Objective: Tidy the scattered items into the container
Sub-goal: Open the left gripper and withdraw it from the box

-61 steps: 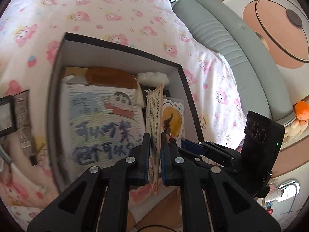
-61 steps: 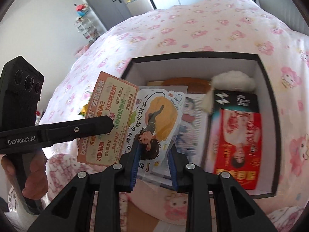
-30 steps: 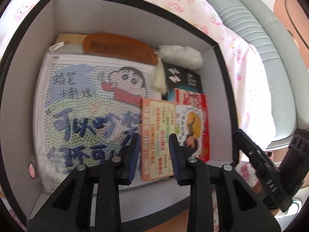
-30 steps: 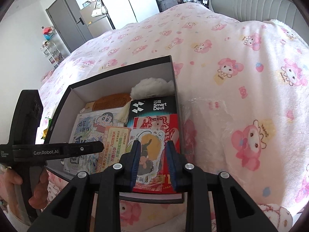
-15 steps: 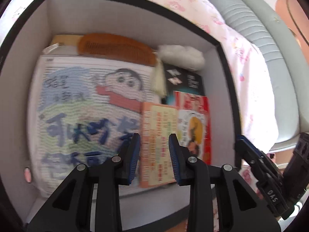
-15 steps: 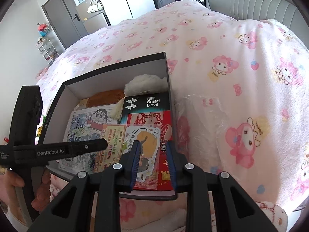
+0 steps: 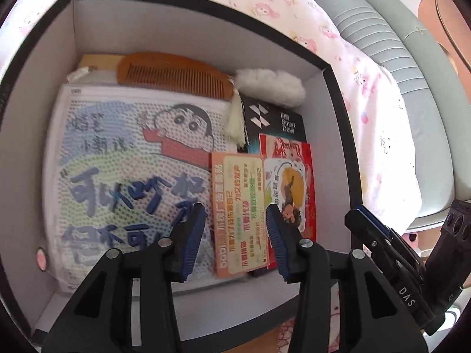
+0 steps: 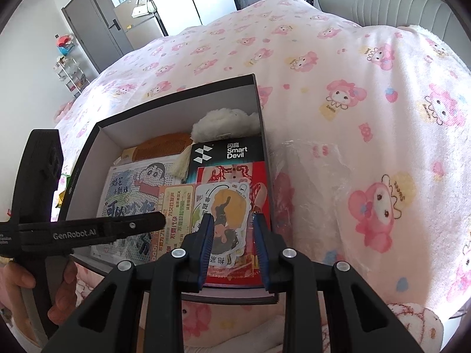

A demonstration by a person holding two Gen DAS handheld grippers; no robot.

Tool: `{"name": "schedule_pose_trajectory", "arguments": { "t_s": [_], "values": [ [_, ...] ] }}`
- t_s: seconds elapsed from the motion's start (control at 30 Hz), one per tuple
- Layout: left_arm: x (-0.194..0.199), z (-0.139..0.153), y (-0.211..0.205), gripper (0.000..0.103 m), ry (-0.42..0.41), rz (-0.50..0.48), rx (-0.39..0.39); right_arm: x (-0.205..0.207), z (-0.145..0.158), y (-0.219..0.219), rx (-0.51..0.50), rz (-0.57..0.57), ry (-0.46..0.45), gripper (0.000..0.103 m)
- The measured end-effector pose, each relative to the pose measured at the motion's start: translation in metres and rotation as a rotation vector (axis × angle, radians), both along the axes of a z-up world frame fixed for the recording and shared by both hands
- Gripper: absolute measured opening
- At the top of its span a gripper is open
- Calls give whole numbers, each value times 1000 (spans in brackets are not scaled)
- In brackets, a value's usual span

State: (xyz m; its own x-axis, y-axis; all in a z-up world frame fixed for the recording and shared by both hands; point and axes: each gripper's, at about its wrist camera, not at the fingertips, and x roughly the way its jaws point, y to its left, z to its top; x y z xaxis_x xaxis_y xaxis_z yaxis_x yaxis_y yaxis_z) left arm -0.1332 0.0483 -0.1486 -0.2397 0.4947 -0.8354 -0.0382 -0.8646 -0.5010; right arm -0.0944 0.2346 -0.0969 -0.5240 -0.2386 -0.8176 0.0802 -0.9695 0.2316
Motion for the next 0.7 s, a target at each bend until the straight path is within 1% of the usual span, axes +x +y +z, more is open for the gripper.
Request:
{"name": "schedule_pose_trajectory", "arguments": {
  "t_s": [0.1, 0.13, 0.23, 0.27, 0.37, 0.47, 0.53, 0.7],
  "values": [
    [-1, -9, 4, 37, -33, -27, 0, 0, 2, 3, -4, -17, 5, 24],
    [-1, -11, 6, 37, -39, -36, -3, -2, 2, 4, -9, -21, 6, 24],
    [2, -12, 12, 38, -27, -42, -56, -2, 2, 4, -7, -25, 4, 24],
    [3, -11, 11, 38, -25, -41, -54, -2, 2, 3, -4, -23, 4, 24],
    [7, -7, 0, 37, -24, -30, 10, -1, 0, 2, -4, -20, -4, 24],
    [7, -1, -10, 37, 9, -20, 10, -1, -1, 1, -2, -15, -7, 24],
    [7, -1, -13, 37, -3, -23, 22, -1, 0, -2, 5, -12, -7, 24],
    [28, 25, -17, 37, 91, -60, 32, 2, 11, -9, 14, 7, 22, 24]
  ]
}}
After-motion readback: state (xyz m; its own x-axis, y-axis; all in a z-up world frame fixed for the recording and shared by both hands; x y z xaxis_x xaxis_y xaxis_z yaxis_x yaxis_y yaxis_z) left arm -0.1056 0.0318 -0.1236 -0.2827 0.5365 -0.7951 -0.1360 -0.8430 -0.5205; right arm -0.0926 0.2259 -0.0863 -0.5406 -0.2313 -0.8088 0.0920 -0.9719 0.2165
